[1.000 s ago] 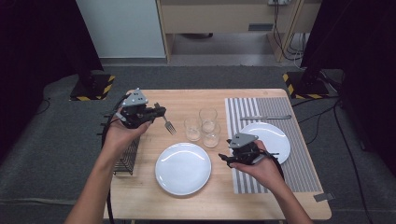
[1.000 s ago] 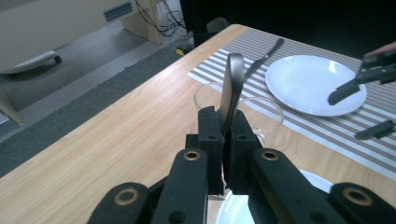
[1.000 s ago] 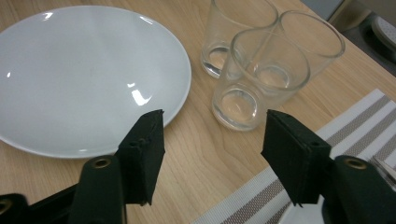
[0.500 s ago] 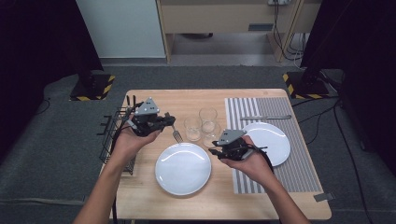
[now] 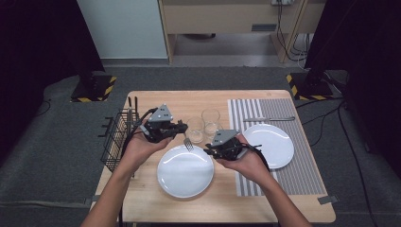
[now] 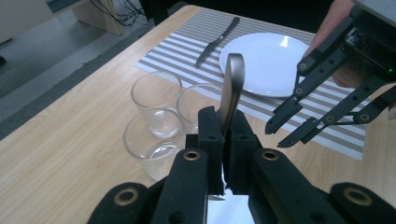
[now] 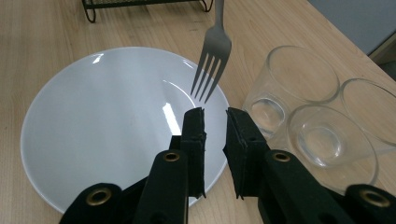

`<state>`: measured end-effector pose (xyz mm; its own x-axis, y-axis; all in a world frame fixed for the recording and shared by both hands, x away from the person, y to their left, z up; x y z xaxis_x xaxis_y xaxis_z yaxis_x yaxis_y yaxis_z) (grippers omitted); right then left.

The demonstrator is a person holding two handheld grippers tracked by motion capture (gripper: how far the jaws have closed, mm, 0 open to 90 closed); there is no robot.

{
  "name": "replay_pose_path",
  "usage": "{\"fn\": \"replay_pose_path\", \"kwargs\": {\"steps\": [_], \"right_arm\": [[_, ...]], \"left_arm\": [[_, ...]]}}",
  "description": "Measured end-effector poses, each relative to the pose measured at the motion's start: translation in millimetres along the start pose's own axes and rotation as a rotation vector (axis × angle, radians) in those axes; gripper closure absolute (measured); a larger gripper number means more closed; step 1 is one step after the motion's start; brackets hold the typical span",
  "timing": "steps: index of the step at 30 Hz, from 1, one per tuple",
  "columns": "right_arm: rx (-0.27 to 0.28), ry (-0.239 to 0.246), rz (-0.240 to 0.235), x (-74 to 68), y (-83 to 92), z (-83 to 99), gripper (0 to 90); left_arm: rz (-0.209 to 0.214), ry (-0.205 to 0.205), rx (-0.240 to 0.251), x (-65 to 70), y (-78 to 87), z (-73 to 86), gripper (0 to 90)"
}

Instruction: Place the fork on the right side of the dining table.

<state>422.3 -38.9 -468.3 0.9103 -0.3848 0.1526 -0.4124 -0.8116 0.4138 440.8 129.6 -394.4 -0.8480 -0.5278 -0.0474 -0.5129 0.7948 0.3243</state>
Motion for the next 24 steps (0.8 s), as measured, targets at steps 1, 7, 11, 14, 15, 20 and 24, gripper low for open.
{"fn": "replay_pose_path", "kwargs": {"steps": [1,7,11,14,15,20,24], "right_arm": [[0.004,-0.001,-0.004,0.1,-1.3,-0.8,77.9],[-0.001,0.003,-0.021,0.3,-7.7,-3.4,81.8],[0.006,0.004,-0.026,0.7,-9.6,-8.0,83.0],[0.008,0.008,-0.034,-0.4,-11.4,-10.7,83.6],[0.009,0.013,-0.037,-0.7,-12.4,-11.3,83.7],[0.008,0.013,-0.044,-2.5,-15.4,-12.1,83.3],[0.008,0.018,-0.045,-3.1,-17.5,-12.7,82.6]], "left_arm": [[0.004,0.0,-0.003,0.9,-1.8,0.4,86.8],[0.038,0.001,-0.005,8.7,-9.9,-0.1,86.7],[0.057,-0.009,-0.019,13.8,-12.1,0.8,86.8],[0.073,-0.013,-0.022,17.7,-12.9,0.9,86.7],[0.077,-0.014,-0.023,18.7,-13.1,0.8,86.7],[0.104,-0.028,-0.036,24.3,-16.8,1.9,86.8],[0.116,-0.03,-0.043,26.7,-20.6,3.6,86.7]]}}
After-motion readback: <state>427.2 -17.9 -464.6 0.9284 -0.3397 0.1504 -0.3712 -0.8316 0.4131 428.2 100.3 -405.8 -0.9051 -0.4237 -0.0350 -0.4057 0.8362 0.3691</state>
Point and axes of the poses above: each handheld gripper's, and its own axes: y roughly backward along the jaws, z roughly out of its underside, x roughly to its right, the point moved 6 cm from there along -y, roughly forward along the jaws, and after that the axes turned 15 degrees about x, right-handed, at the moved point
